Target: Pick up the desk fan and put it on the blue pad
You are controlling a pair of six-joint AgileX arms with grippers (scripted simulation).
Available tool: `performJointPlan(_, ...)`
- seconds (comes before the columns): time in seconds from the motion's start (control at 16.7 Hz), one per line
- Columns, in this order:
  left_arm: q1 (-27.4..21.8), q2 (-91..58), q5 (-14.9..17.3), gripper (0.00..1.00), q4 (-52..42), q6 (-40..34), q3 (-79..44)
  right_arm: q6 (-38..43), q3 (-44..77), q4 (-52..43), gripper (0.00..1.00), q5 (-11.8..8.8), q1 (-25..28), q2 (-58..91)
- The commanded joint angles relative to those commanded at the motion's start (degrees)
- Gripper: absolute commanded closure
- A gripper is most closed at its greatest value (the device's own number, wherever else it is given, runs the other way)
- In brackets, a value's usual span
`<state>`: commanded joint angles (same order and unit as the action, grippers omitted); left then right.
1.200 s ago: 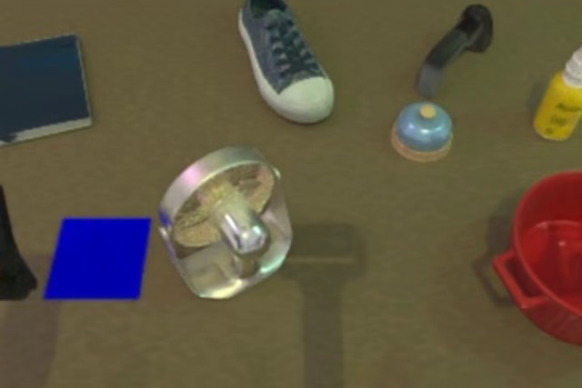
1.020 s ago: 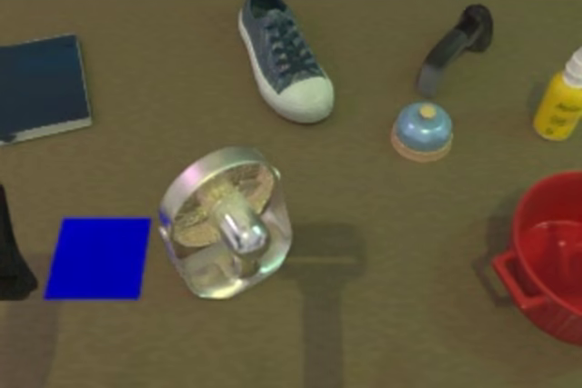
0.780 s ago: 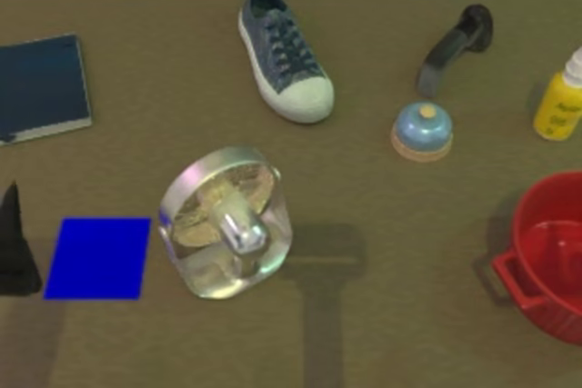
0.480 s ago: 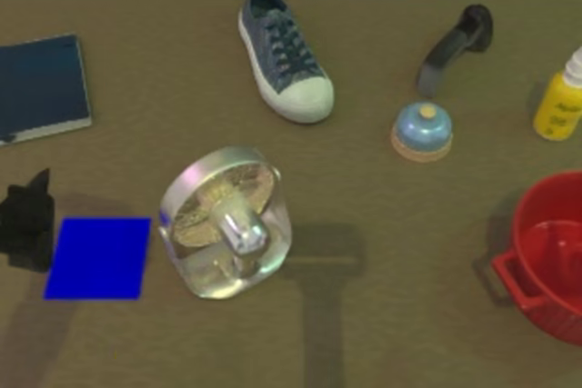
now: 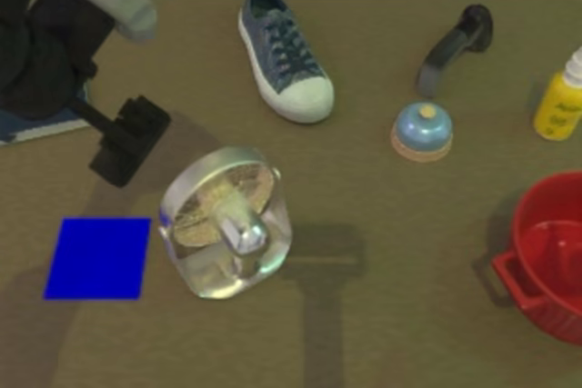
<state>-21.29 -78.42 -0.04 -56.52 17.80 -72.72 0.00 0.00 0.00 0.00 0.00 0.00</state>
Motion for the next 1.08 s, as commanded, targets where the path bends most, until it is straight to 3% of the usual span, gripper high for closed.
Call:
performJointPlan(0.48, -8.6, -32.5, 0.1, 0.0, -22.4, 7.1, -30.3, 0.0, 0.0, 0.0, 0.0, 0.0, 0.0, 0.0)
performJointPlan(1.08, -9.5, -36.2, 0.1, 0.0, -24.1, 8.1, -32.6, 0.0, 0.0, 0.0, 0.0, 0.0, 0.0, 0.0)
